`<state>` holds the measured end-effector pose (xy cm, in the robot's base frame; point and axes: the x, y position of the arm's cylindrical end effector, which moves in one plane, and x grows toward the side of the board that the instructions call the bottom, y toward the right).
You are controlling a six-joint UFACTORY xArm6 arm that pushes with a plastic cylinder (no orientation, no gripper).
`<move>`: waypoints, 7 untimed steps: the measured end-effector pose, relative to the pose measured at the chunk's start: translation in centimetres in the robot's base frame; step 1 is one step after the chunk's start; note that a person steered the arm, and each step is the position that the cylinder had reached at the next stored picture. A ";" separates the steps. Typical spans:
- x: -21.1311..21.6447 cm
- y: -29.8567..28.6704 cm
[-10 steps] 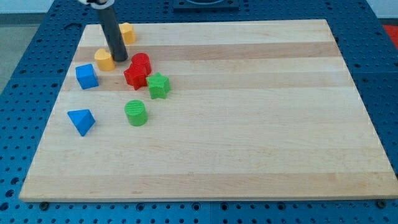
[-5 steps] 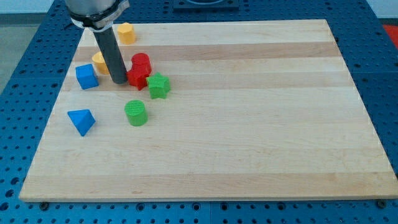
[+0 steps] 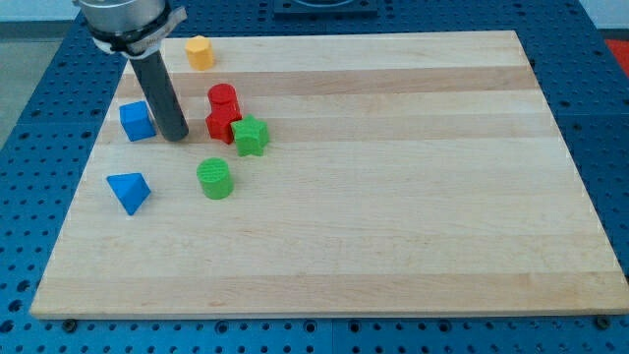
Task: Move the red star in between the red circle and the green star
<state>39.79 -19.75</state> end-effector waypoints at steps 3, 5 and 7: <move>-1.4 1.5; -1.4 5.6; -2.9 2.0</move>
